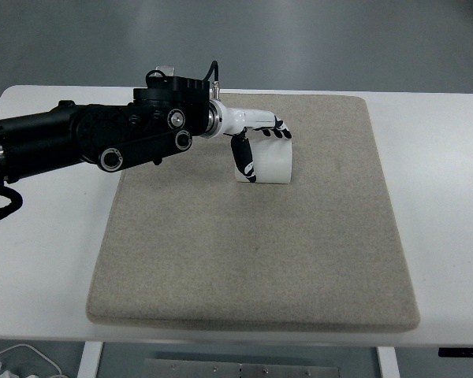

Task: Flip white cup upright
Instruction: 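Close the left hand fingers around the white cup body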

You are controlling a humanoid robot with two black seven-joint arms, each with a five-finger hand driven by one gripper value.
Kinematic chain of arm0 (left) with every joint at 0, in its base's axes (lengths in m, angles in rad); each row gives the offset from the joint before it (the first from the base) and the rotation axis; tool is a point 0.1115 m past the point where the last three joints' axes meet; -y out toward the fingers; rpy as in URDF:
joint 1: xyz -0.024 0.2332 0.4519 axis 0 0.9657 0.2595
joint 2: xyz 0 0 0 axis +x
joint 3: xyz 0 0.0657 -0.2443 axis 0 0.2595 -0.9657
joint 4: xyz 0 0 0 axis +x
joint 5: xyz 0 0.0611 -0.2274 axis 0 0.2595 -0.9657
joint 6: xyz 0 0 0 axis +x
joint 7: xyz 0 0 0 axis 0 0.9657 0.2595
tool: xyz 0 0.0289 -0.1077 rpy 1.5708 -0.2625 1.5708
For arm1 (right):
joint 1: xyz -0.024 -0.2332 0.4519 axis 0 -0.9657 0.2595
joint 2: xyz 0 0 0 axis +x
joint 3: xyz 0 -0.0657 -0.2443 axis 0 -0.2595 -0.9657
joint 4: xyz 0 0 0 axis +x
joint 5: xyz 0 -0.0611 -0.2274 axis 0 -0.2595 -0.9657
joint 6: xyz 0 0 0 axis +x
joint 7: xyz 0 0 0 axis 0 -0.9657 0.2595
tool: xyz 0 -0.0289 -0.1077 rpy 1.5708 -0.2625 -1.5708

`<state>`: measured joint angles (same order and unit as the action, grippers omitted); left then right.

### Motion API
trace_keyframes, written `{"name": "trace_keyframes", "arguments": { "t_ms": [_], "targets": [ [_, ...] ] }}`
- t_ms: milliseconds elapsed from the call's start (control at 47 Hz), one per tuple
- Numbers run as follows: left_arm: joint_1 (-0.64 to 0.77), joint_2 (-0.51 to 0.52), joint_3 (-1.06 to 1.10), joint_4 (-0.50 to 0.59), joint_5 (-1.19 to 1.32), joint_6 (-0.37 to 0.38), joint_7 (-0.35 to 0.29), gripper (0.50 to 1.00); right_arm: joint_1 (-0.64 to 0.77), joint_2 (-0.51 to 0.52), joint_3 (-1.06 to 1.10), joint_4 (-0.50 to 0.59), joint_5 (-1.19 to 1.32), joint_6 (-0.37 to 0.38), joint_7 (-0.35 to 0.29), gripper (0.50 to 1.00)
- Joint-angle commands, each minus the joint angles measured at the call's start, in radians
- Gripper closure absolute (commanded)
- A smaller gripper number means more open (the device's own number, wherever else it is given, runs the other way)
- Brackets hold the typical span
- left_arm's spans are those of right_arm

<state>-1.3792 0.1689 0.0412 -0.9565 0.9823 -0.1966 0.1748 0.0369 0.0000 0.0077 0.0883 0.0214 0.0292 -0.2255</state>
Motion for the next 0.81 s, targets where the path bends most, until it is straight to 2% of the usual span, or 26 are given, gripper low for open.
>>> {"name": "trace_keyframes", "arguments": {
  "t_ms": [0,787],
  "targets": [
    [0.006,-0.025,0.000,0.030,0.006,0.000,0.000,0.516,0.000,0.000,0.000,0.001,0.000,0.000,0.000,0.570],
    [0.012,-0.058,0.003,0.061,0.016,-0.003,0.000,0.523,0.000,0.000,0.000,0.001,0.000,0.000,0.000,0.570]
  ]
}}
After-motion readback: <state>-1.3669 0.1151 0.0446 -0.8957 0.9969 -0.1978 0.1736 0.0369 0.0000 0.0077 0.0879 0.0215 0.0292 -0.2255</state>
